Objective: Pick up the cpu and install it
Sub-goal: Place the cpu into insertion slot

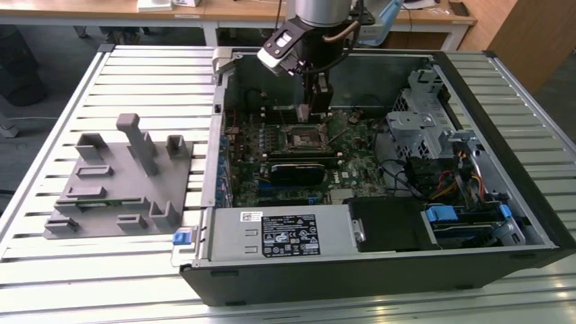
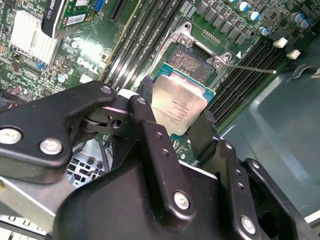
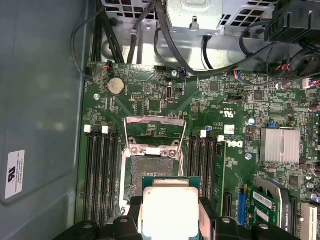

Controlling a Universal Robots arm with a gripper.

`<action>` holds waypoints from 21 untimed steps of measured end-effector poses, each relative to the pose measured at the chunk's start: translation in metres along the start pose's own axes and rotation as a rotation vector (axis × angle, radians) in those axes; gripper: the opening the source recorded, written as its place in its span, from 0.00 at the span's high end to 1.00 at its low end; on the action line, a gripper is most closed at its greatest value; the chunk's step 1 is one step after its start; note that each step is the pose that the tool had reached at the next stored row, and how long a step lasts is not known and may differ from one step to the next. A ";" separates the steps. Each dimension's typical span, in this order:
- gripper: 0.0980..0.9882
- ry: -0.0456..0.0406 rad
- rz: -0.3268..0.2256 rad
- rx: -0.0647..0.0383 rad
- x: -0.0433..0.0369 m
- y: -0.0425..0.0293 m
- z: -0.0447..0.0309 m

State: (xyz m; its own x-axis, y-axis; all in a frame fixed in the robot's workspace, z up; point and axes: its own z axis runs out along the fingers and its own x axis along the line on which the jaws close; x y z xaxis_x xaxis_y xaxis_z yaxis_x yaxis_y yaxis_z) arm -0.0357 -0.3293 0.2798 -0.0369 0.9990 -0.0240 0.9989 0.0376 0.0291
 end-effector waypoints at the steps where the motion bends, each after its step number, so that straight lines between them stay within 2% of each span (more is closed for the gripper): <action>1: 0.51 -0.0001 0.000 0.000 0.0000 0.0000 0.0001; 9: 0.51 -0.0001 0.004 0.000 0.0010 -0.0002 0.0048; 14: 0.51 -0.0009 0.030 0.001 0.0049 -0.0001 0.0109; 21: 0.51 -0.0010 0.034 0.001 0.0092 -0.0003 0.0234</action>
State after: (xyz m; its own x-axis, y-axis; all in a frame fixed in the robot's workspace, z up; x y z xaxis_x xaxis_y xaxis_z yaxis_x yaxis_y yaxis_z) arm -0.0357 -0.3207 0.2562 -0.0034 0.9997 -0.0240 0.9996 0.0041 0.0292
